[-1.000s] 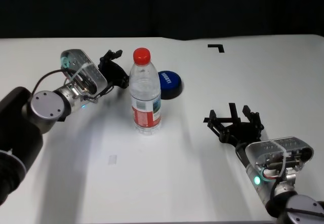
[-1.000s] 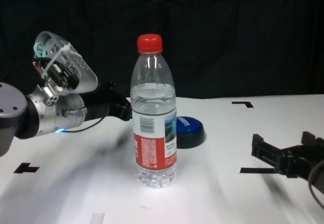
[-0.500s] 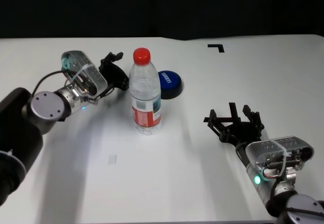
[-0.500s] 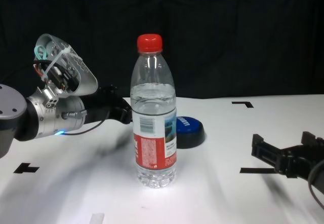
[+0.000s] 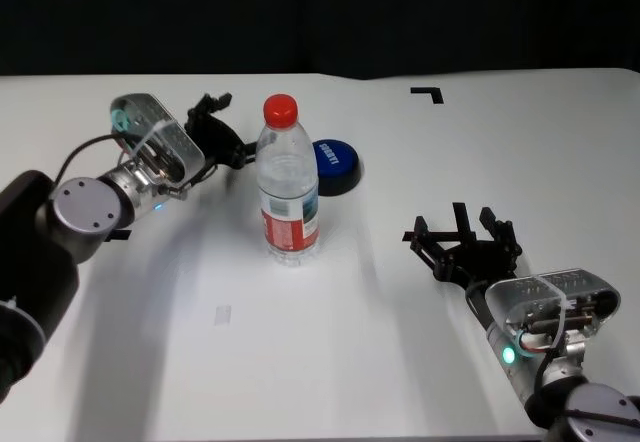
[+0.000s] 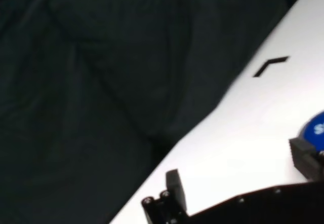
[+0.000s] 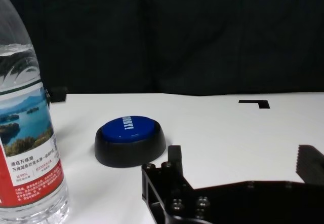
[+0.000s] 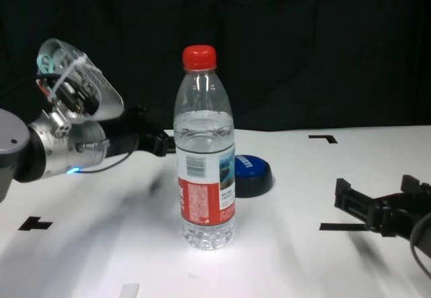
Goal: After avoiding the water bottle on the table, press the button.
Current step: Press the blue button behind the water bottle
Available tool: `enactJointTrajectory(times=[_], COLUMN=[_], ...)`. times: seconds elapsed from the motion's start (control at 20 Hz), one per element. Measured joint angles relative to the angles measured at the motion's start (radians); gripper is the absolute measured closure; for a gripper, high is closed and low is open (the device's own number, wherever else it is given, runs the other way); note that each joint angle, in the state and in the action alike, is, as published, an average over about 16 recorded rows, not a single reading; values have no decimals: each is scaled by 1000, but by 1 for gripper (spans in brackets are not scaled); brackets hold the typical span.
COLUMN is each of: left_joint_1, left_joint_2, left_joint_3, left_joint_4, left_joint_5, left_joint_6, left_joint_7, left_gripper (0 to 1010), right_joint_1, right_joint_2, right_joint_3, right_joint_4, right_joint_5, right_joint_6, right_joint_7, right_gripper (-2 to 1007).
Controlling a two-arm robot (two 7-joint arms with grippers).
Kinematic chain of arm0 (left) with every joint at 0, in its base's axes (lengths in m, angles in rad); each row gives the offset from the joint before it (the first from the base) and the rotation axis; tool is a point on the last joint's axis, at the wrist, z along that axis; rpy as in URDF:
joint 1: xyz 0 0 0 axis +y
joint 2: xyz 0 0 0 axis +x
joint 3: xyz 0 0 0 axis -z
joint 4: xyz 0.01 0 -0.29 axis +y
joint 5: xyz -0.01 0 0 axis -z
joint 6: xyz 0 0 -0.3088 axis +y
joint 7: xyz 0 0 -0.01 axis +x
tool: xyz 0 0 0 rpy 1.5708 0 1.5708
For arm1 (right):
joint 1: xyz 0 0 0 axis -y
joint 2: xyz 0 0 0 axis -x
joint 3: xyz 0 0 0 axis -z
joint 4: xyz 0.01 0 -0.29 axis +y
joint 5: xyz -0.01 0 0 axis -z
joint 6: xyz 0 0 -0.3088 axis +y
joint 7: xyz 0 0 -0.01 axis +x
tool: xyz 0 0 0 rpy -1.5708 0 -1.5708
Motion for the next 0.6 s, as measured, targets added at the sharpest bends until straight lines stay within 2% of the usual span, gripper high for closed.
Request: enactJointTrajectory(times=[0.3,0.6], left_joint_1=[10,12], left_joint_2=[11,16], left_joint_3=[-11,-14], left_joint_4=[-31,-42], left_joint_5=[-5,-13], left_joint_6=[10,13], left_joint_7=[5,-10], left_gripper=[7,7], right_joint_1=[0,0], right_joint_2=[0,0], right_joint_3=[0,0], right_joint_4=[0,0], right_joint_5=[0,0], right_joint_6=[0,0], right_joint_7=[0,0], right_gripper=[2,2])
